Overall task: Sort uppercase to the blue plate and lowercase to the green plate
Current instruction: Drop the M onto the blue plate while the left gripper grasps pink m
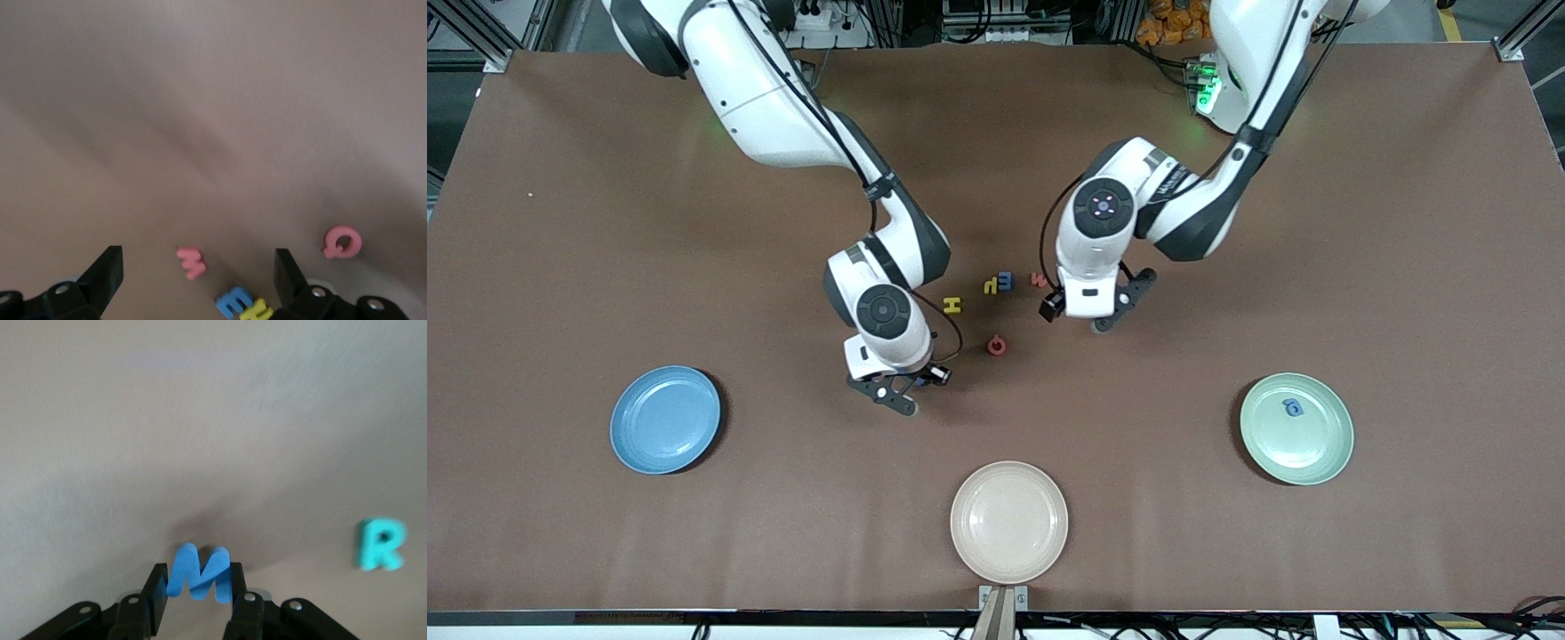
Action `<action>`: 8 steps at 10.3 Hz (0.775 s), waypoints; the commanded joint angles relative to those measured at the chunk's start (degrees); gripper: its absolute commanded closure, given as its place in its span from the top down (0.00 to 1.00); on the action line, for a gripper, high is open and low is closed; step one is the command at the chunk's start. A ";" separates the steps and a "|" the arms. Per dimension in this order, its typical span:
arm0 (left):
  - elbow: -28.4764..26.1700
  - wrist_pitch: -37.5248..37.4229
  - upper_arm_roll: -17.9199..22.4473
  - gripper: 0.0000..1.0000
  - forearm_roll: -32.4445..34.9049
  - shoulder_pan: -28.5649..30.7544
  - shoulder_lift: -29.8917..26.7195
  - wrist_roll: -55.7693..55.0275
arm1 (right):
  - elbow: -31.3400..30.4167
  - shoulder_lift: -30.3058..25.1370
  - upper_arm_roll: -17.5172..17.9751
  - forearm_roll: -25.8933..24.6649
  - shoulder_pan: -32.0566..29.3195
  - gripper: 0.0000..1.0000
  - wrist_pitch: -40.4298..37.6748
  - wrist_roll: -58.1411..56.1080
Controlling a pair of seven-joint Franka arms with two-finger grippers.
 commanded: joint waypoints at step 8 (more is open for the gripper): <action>-9.66 12.97 -6.10 1.00 11.22 -0.24 4.69 -19.61 | -2.16 -7.47 0.76 -0.30 -28.65 0.00 -9.42 -52.89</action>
